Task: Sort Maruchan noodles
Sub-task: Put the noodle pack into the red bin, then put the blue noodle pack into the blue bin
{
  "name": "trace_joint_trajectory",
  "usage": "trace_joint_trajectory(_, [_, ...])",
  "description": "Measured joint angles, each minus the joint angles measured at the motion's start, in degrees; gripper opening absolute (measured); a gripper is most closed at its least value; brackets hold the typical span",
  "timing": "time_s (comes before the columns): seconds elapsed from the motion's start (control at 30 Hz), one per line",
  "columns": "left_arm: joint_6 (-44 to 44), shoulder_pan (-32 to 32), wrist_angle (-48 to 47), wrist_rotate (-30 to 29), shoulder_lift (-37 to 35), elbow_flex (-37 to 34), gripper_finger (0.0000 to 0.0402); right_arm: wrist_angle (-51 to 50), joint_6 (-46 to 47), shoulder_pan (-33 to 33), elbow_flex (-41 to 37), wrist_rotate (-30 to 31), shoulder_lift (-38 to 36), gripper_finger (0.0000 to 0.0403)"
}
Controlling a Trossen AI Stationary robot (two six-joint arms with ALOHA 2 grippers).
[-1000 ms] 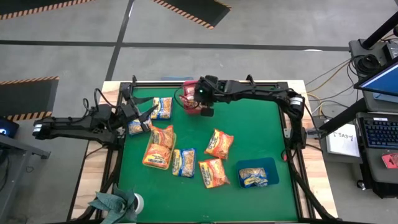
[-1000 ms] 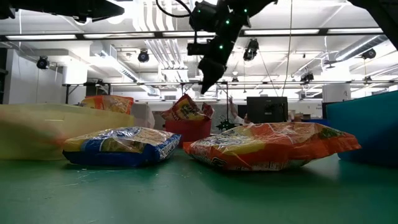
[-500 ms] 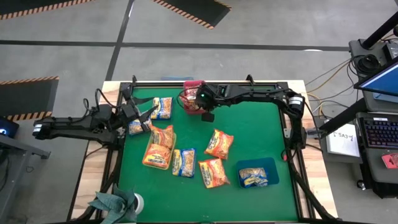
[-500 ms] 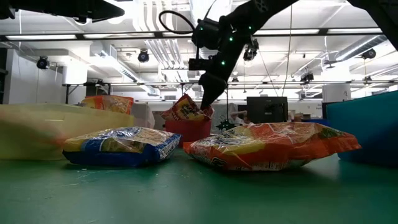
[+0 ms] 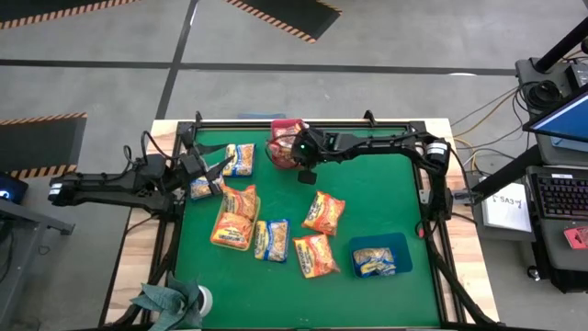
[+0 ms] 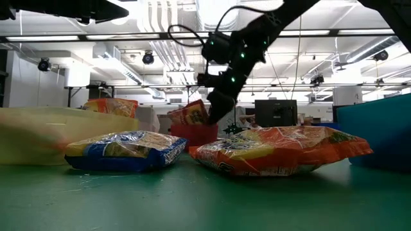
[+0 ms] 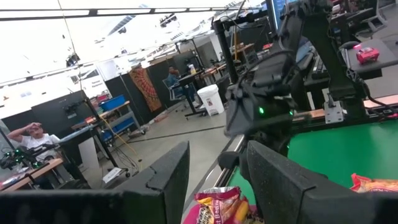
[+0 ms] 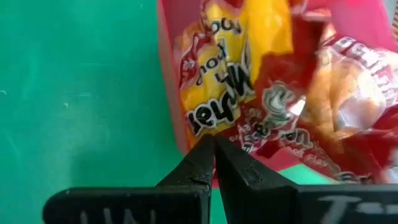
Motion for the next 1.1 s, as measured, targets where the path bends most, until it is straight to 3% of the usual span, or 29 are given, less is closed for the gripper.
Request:
trace_joint_trajectory(0.27, [0.0, 0.0, 0.1, 0.0, 0.0, 0.0, 0.0146, 3.0, -0.5, -0.1, -3.1, 0.3, -0.2, 0.0008])
trace_joint_trajectory(0.63, [-0.9, 0.0, 0.1, 0.0, 1.2, 0.0, 0.0146, -10.0, 2.8, 1.3, 3.3, -0.3, -7.9, 0.0008])
trace_joint_trajectory(0.87, [-3.5, 0.0, 0.1, 0.0, 5.0, 0.0, 0.0146, -16.0, 11.0, 5.1, 0.1, -11.9, -14.6, 0.0008])
trace_joint_trajectory(1.1, [-7.9, 0.2, -1.4, -0.1, 9.8, 0.6, 0.0145, -16.1, 16.2, 11.9, -7.5, -13.0, -17.8, 0.0008])
